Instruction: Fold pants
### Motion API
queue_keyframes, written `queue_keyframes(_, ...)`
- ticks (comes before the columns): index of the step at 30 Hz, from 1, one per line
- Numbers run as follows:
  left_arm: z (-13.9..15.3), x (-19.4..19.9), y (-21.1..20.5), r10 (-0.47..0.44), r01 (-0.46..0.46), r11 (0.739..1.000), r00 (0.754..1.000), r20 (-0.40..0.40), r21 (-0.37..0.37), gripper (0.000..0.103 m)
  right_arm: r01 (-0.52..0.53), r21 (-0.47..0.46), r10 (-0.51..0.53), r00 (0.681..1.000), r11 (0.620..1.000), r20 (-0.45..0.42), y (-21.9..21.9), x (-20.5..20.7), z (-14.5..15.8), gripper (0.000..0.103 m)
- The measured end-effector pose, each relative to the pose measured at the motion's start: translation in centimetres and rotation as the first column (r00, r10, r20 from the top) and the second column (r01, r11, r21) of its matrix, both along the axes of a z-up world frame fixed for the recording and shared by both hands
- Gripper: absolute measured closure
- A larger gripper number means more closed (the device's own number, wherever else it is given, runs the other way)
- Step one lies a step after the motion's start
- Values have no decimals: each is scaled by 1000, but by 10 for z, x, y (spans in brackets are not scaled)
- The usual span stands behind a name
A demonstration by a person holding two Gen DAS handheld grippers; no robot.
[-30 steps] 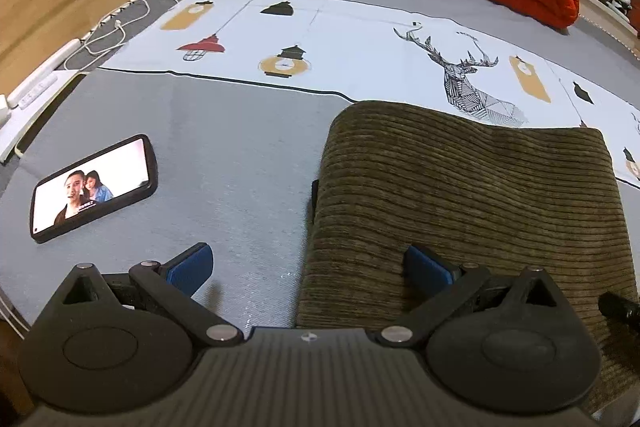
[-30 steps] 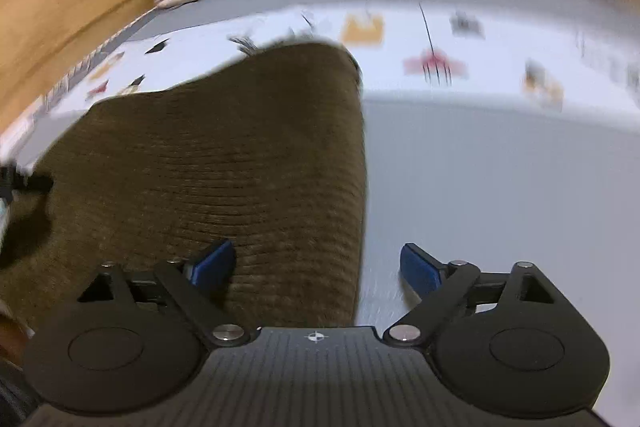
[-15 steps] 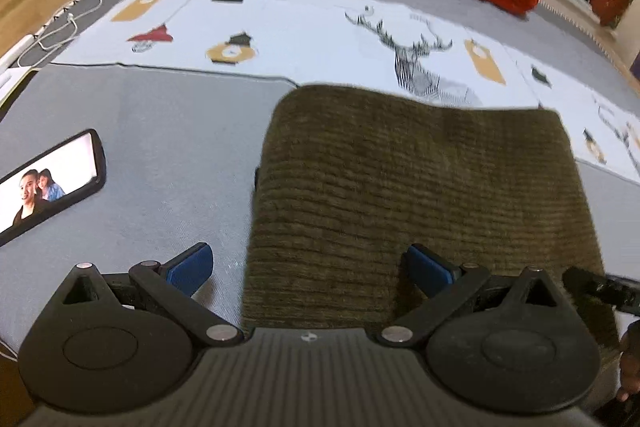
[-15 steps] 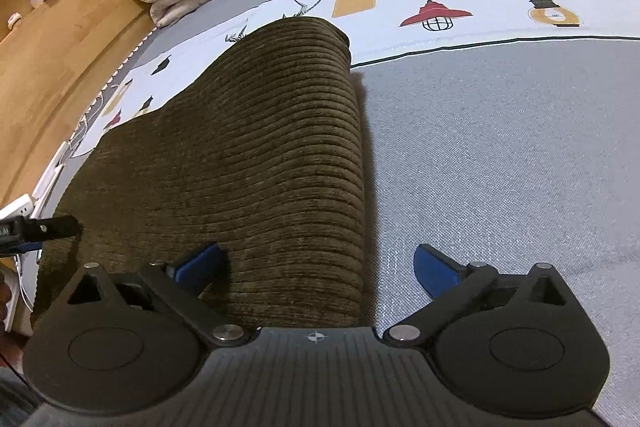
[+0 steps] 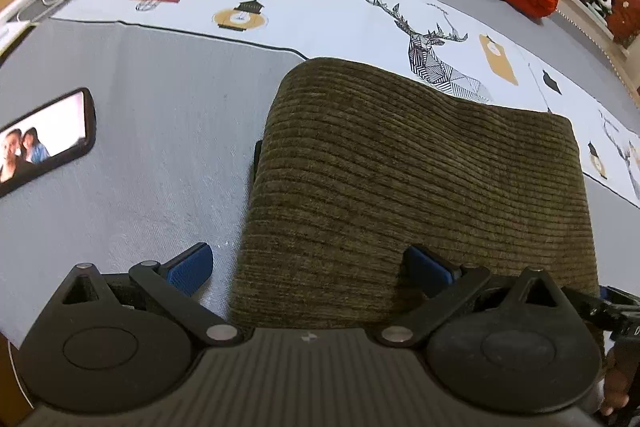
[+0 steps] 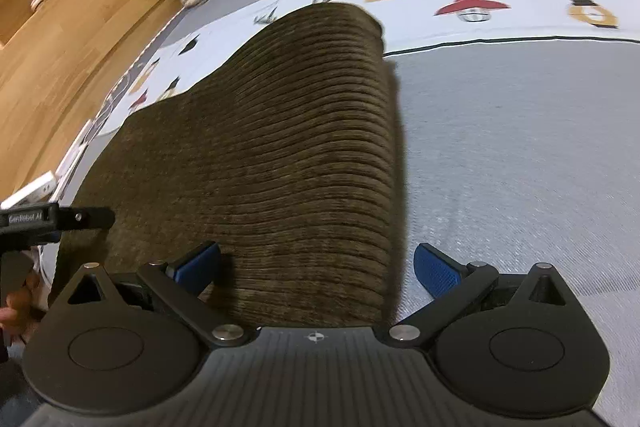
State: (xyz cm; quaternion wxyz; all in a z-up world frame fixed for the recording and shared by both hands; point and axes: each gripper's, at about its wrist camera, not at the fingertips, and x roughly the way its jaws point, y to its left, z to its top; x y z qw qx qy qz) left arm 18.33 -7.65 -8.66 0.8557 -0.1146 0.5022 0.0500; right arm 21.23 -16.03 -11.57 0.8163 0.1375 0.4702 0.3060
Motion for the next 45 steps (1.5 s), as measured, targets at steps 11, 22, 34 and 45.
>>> queue_keyframes(11,5,4,-10,-34,34,999,999,18,-1,8,-23,99,24,1000,995,-14,-1,3,-2,42)
queue_keyframes(22,6,6,-9,9,-8,1000,999,37,-29,19,9,93,-9,1000,996,-1,-4,0,2,58)
queue_keyframes(34,8,6,-28,-23,18,997,997,72,68,19,37,108,-35,999,993,-23,-9,2,7,68)
queue_keyframes(45,7,19,-59,-83,75,993,993,84,97,20,64,108,-62,998,992,-22,-31,13,11,71)
